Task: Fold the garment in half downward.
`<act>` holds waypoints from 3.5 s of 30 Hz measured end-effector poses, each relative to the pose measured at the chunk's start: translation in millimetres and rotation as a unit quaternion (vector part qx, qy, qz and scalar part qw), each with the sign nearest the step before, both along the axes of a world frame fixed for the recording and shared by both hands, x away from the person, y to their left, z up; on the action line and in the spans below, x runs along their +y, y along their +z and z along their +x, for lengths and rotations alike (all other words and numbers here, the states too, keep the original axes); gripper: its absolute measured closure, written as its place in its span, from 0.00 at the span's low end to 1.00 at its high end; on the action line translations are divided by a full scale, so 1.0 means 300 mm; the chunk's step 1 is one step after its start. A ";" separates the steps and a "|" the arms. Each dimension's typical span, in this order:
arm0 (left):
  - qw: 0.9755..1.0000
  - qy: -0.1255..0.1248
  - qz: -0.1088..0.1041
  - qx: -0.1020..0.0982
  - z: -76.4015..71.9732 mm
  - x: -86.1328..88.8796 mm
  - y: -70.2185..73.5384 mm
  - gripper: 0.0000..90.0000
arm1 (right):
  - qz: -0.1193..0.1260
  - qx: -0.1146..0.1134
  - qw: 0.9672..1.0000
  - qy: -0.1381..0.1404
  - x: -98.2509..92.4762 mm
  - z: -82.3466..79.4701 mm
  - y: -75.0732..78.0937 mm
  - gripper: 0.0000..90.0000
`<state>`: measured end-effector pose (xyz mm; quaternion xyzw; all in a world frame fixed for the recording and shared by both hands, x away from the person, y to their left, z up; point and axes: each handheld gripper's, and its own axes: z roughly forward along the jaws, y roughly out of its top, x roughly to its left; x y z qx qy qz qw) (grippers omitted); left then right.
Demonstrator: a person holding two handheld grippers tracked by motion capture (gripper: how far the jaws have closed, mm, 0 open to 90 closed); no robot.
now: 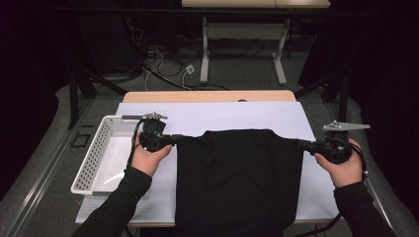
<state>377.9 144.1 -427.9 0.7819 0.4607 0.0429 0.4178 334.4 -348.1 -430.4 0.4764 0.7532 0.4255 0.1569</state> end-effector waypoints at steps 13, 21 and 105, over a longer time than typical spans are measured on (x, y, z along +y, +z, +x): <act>1.000 0.020 0.010 0.003 0.146 -0.014 0.040 0.96 | -0.023 0.004 1.000 -0.015 -0.007 0.140 0.078 0.95; 1.000 0.022 0.011 0.005 0.205 -0.026 0.055 0.96 | -0.035 0.004 0.999 -0.029 -0.005 0.210 0.110 0.95; 0.996 0.078 0.035 0.018 0.390 0.005 -0.052 0.96 | -0.034 0.035 0.996 -0.068 0.075 0.424 -0.035 0.95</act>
